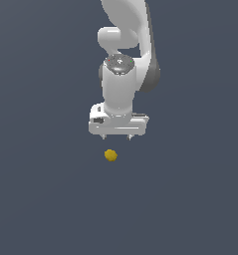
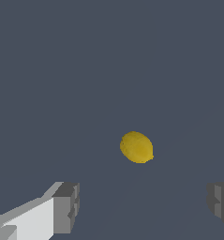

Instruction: Pick up the object and move it to a goal position.

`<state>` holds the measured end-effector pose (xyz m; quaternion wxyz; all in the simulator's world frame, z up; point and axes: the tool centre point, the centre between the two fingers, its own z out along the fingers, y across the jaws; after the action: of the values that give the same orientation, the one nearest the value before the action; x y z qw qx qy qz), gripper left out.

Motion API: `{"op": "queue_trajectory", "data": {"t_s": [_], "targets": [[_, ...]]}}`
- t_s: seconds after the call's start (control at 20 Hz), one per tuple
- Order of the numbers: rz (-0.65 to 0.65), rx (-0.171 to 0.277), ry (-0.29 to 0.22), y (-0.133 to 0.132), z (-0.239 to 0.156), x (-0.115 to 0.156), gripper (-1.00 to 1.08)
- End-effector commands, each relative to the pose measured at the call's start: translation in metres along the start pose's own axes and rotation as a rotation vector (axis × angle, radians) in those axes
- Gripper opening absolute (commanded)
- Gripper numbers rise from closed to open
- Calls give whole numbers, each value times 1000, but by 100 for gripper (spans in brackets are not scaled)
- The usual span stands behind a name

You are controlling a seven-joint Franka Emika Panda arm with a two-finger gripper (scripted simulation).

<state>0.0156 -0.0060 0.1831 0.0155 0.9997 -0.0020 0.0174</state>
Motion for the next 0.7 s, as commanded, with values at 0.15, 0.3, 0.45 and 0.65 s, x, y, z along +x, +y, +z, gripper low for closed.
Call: {"op": "queue_trajectory", "data": {"t_s": [0.15,0.3,0.45,0.65], "targets": [[9,2,7,2,-3,2,100],[36,8,26,9,-10,8,100],[53,11,39,13,-15,11,100],[50,11,37,13,-14,11,100]]}}
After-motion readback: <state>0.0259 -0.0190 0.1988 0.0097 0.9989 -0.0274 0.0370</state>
